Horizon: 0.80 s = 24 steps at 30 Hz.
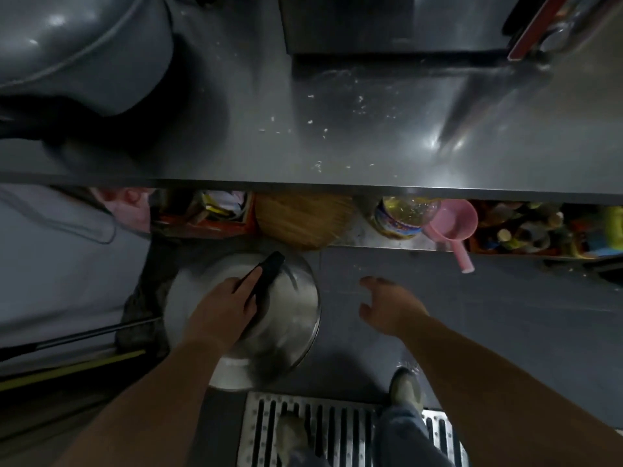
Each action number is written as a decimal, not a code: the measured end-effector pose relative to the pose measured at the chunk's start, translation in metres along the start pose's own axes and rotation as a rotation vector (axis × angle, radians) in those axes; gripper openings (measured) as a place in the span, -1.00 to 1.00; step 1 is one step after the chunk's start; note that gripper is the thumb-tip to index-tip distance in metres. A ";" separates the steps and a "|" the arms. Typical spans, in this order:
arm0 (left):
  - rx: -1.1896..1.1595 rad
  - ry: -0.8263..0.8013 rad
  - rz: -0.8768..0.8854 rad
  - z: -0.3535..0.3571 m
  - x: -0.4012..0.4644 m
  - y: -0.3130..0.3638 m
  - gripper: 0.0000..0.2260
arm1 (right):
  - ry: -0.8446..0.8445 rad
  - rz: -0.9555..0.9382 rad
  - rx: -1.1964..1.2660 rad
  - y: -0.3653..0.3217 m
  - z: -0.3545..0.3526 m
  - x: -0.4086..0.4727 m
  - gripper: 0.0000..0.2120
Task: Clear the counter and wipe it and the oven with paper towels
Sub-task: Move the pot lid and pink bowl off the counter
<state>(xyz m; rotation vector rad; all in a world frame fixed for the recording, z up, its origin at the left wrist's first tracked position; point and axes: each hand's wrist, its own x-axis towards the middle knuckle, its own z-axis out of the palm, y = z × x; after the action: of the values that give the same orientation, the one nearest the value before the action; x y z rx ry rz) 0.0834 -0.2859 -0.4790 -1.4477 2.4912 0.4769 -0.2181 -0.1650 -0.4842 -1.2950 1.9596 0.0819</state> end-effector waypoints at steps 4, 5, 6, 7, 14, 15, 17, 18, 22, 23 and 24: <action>0.030 0.170 0.112 0.047 0.094 0.005 -0.49 | 0.043 0.025 -0.063 0.047 0.007 0.065 -0.38; 0.047 0.203 0.115 0.055 0.118 0.008 -0.51 | 0.060 0.023 -0.071 0.058 0.010 0.080 -0.38; 0.058 0.212 0.101 0.060 0.141 0.011 -0.52 | 0.076 0.022 -0.075 0.068 0.014 0.095 -0.37; 0.064 0.200 0.072 0.064 0.164 0.015 -0.51 | 0.089 0.023 -0.073 0.077 0.018 0.109 -0.37; 0.211 0.226 0.016 0.095 0.309 0.032 -0.40 | 0.147 -0.032 -0.110 0.124 0.055 0.182 -0.35; 0.249 0.243 0.037 0.100 0.326 0.034 -0.39 | 0.160 -0.045 -0.124 0.128 0.057 0.191 -0.36; 0.297 0.285 0.092 0.109 0.354 0.036 -0.42 | 0.199 -0.070 -0.164 0.135 0.056 0.209 -0.36; 0.311 0.304 0.107 0.115 0.365 0.037 -0.43 | 0.221 -0.083 -0.187 0.137 0.055 0.218 -0.36; 0.279 0.276 0.126 0.144 0.391 0.043 -0.46 | 0.277 -0.138 -0.225 0.137 0.048 0.252 -0.33; 0.259 0.265 0.126 0.153 0.393 0.043 -0.47 | 0.285 -0.154 -0.230 0.136 0.046 0.260 -0.34; 0.243 0.265 0.121 0.162 0.395 0.042 -0.48 | 0.296 -0.174 -0.236 0.133 0.043 0.266 -0.34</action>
<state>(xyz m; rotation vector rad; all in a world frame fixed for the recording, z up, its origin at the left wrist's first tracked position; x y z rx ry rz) -0.1424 -0.5198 -0.7580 -1.3455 2.7360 -0.0032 -0.3505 -0.2835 -0.7267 -1.7089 2.1210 0.0388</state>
